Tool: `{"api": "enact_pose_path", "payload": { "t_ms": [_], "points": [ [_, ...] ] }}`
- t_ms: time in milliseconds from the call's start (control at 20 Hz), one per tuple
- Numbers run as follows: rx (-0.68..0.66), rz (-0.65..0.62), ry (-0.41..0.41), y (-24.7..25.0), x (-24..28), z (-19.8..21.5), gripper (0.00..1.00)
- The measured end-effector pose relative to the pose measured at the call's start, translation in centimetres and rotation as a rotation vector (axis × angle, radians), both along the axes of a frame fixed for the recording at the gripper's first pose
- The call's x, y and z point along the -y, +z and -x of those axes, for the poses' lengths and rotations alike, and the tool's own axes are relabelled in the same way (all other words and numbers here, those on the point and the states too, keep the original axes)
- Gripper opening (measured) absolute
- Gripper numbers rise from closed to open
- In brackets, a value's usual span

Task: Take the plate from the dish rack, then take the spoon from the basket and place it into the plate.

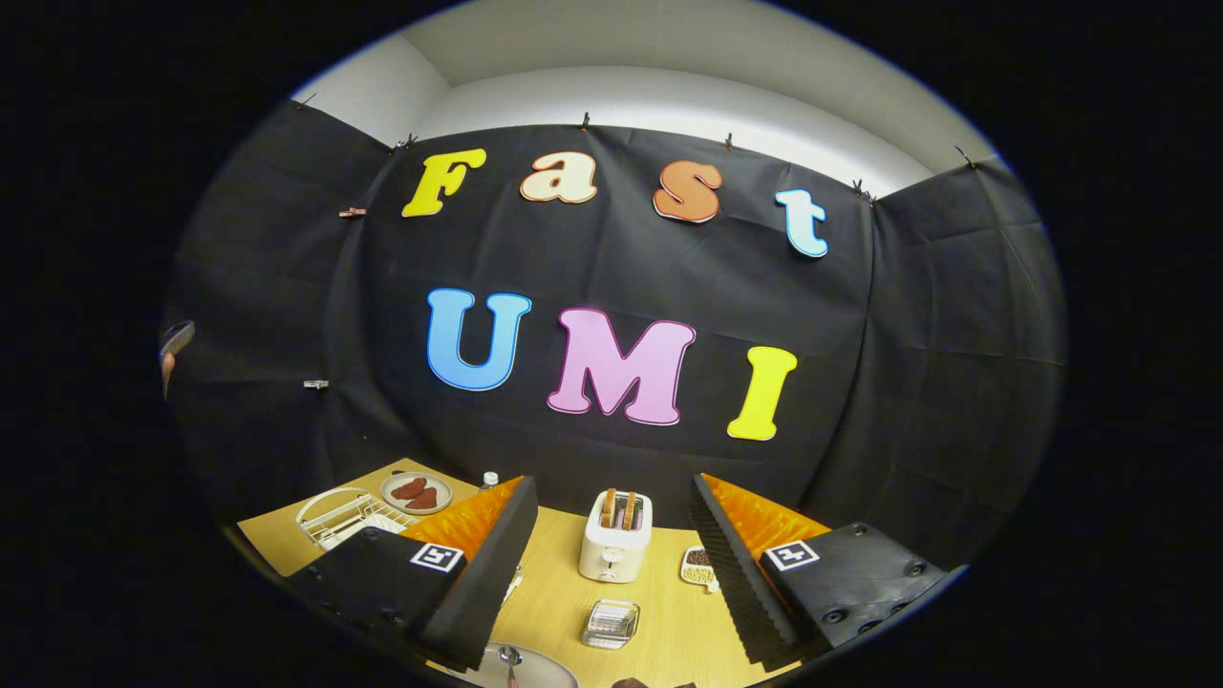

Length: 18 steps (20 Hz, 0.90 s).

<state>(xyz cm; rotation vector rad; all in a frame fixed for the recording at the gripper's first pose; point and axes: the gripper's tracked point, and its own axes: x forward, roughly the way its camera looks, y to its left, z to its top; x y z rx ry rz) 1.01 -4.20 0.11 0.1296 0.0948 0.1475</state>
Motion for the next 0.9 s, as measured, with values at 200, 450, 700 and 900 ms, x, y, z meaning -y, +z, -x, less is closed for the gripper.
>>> {"api": "enact_pose_path", "payload": {
  "t_ms": [200, 450, 700, 900],
  "points": [
    [-0.014, 0.009, 0.023, -1.0, 1.3, -0.2, 0.98],
    [-0.014, -0.014, 0.046, -1.6, 2.9, -0.7, 0.98],
    [-0.008, -0.038, 0.085, -2.1, 4.1, -0.8, 0.98],
    [-0.010, -0.069, 0.109, -2.8, 4.5, -1.2, 0.98]
  ]
}}
